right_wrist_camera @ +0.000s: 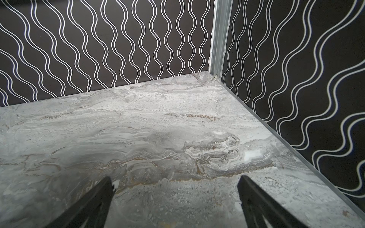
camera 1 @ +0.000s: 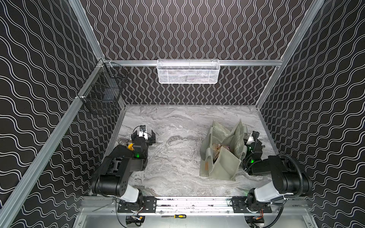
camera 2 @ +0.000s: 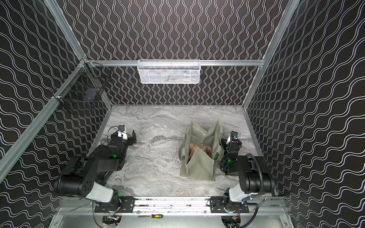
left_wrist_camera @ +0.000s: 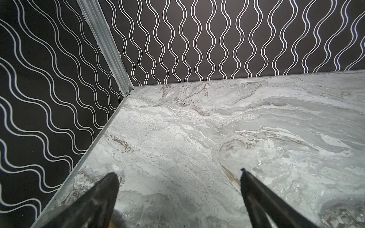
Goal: Take out the folding fans from the tote bags
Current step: Pick up the canvas bag from the center of the board.
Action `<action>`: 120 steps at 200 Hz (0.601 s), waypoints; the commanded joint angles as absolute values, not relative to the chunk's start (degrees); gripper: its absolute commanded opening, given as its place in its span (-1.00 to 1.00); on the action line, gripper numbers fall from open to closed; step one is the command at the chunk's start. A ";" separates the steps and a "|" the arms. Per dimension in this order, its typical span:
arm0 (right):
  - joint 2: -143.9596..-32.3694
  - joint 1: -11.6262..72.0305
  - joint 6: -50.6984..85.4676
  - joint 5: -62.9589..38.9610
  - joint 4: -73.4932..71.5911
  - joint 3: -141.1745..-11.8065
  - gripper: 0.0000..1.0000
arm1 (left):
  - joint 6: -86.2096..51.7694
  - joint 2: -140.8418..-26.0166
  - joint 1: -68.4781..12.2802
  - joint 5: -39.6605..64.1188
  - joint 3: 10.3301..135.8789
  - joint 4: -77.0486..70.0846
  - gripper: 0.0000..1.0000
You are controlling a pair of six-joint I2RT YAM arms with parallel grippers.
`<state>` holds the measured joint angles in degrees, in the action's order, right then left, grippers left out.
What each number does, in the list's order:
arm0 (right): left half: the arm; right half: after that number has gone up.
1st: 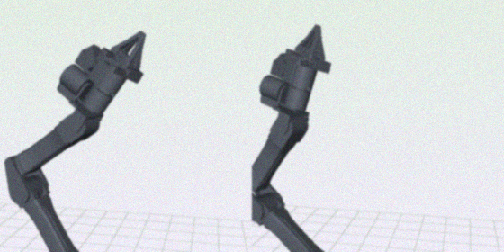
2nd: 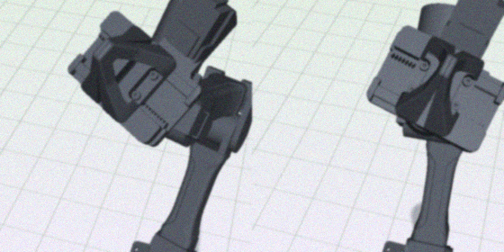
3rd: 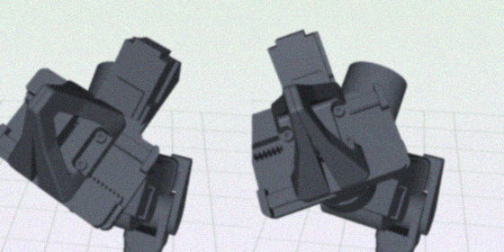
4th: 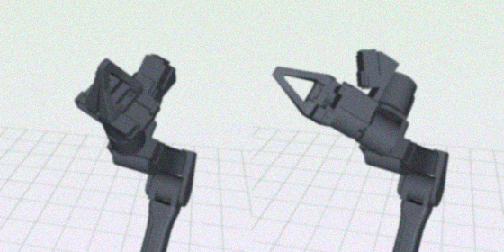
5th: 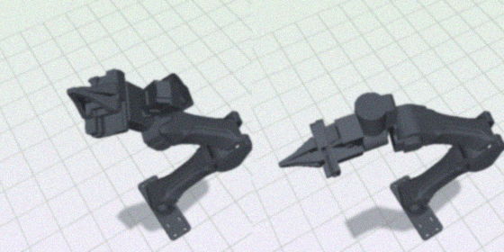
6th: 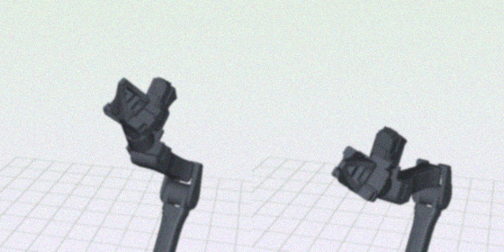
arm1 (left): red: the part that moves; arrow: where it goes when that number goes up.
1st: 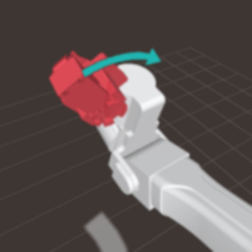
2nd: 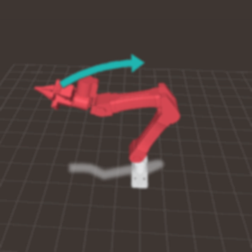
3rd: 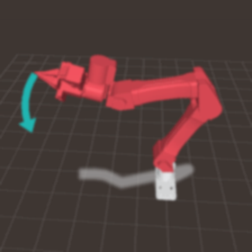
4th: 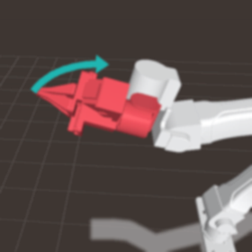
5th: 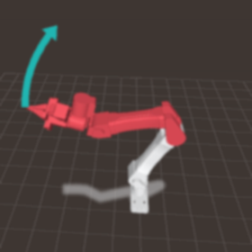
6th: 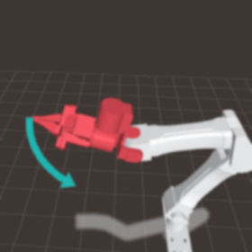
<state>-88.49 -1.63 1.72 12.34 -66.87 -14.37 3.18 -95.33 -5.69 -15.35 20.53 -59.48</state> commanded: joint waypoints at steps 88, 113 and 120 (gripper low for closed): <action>-88.36 -1.58 1.76 12.30 -69.29 -14.33 1.00 | 4.01 -95.49 -7.04 -16.65 19.86 -62.41 0.98; -88.13 -1.49 1.12 10.46 -70.12 -13.86 1.00 | 5.67 -94.29 -10.19 -23.10 16.23 -69.55 0.98; -88.15 -1.49 0.14 8.24 -70.93 -13.34 1.00 | 6.17 -93.03 -10.68 -23.65 15.30 -70.52 0.98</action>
<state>-88.42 -1.61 1.65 12.29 -66.92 -14.20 3.70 -95.09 -9.45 -18.20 17.72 -62.70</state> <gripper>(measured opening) 0.999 0.989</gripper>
